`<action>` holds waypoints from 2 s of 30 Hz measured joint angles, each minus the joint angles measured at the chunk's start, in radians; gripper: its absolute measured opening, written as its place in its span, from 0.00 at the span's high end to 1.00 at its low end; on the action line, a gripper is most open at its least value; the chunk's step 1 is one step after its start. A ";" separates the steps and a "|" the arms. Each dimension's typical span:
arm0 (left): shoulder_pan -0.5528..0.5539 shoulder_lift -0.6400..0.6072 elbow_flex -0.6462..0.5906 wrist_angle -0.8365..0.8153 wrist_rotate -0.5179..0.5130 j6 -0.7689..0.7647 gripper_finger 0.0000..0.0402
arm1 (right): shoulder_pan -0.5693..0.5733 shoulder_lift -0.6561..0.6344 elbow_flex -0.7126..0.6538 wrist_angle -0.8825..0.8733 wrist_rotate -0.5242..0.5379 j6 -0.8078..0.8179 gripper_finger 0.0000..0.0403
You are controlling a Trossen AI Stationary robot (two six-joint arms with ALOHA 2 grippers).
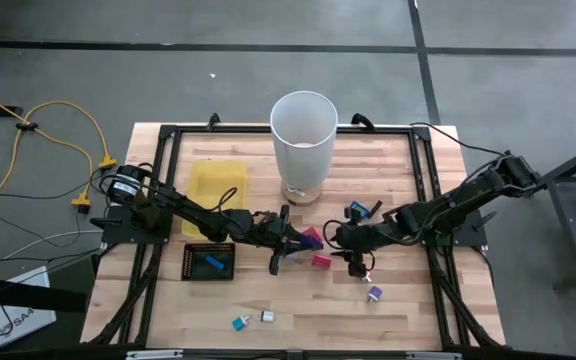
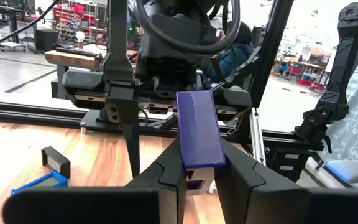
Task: Pick & Place Office items
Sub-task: Put the violet digital clock into the black bin
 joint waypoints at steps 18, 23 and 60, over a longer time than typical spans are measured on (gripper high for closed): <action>0.000 0.000 0.000 -0.001 0.000 0.000 0.86 | 0.001 0.000 0.000 0.014 0.000 -0.003 0.59; 0.000 0.000 0.000 -0.008 0.003 -0.002 0.86 | 0.001 0.000 0.000 0.015 0.000 -0.003 0.59; 0.021 -0.257 -0.006 -0.633 0.007 -0.024 0.86 | 0.001 0.000 0.000 0.088 0.000 -0.003 0.59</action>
